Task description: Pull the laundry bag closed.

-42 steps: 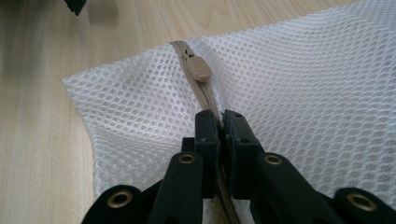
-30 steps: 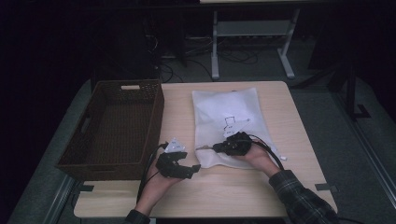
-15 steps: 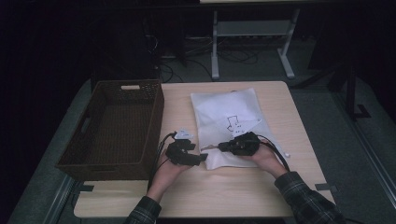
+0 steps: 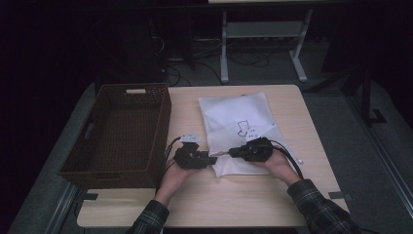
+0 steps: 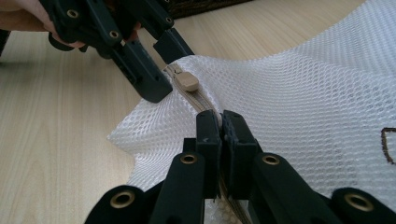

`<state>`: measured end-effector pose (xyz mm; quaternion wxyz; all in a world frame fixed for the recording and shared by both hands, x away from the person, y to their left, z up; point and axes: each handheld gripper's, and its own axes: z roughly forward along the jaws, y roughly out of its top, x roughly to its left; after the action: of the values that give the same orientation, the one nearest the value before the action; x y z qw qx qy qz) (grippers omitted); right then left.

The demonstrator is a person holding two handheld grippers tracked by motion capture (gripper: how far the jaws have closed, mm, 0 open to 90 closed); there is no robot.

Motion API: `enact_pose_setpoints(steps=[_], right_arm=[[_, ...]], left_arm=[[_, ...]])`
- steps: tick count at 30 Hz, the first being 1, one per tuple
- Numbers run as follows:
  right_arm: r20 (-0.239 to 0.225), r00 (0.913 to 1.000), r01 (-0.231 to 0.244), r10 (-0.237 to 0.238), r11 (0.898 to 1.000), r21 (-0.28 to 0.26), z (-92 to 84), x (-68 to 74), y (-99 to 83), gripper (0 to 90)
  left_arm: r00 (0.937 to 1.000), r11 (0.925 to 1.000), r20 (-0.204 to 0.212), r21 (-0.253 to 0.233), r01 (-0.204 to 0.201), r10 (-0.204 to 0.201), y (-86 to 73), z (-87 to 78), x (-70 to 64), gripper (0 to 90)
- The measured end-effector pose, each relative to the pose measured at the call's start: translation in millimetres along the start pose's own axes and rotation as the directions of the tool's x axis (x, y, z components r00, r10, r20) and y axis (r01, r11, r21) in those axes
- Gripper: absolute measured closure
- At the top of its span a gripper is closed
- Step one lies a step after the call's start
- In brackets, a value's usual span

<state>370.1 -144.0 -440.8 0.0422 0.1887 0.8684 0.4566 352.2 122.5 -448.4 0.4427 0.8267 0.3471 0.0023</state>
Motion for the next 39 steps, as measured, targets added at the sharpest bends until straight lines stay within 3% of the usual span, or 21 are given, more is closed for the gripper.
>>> enact_pose_setpoints(steps=[3, 9, 11, 16, 19, 24, 28, 35, 39], right_arm=[[-0.002, 1.0000, 0.001, -0.001, 1.000, 0.006, 1.0, -0.4, -0.9, 85.4], [-0.011, 0.9998, -0.016, 0.016, 1.000, 0.012, 3.4, -0.6, -2.1, 83.9], [-0.027, 0.9992, -0.030, 0.030, 0.999, 0.013, 3.6, -1.4, -2.2, 79.0], [-0.082, 0.9909, -0.109, 0.107, 0.994, -0.018, -5.1, -3.0, 0.5, 54.9], [-0.068, 0.9926, -0.103, 0.101, 0.994, -0.024, -13.0, 4.1, 2.2, 49.0], [-0.054, 0.9946, -0.090, 0.088, 0.996, -0.028, -22.3, 24.2, 0.0, 52.9], [-0.014, 0.9985, -0.053, 0.053, 0.999, -0.011, -18.4, 36.4, -2.7, 63.2], [-0.059, 0.9957, -0.070, 0.072, 0.997, 0.037, -2.6, 35.8, -5.4, 71.1], [-0.065, 0.9953, -0.071, 0.072, 0.997, 0.017, -1.0, 36.3, -4.5, 73.9]], left_arm=[[0.9999, 0.9999, 0.003, 0.008, -0.010, 0.010, 0.0, 0.3, 0.6, 67.0], [0.9984, 0.9987, -0.034, 0.026, -0.044, 0.045, 0.6, 0.8, -3.7, 78.1], [0.9982, 0.9986, -0.039, 0.027, -0.045, 0.046, -0.1, 0.9, -4.1, 79.4], [0.9967, 0.9982, -0.055, -0.002, -0.060, 0.060, -1.4, -2.4, -5.9, 80.1], [0.9947, 0.9970, -0.071, -0.018, -0.075, 0.074, -3.3, -3.6, -7.5, 80.2], [0.9929, 0.9953, -0.080, -0.031, -0.092, 0.089, -6.9, -3.8, -9.9, 80.2], [0.9892, 0.9921, -0.087, -0.032, -0.121, 0.118, -8.6, -5.2, -15.7, 80.3], [0.9823, 0.9853, -0.096, -0.041, -0.166, 0.161, -12.5, -10.2, -23.6, 80.3], [0.9800, 0.9826, -0.093, -0.042, -0.181, 0.176, -13.5, -10.0, -28.2, 80.4]])
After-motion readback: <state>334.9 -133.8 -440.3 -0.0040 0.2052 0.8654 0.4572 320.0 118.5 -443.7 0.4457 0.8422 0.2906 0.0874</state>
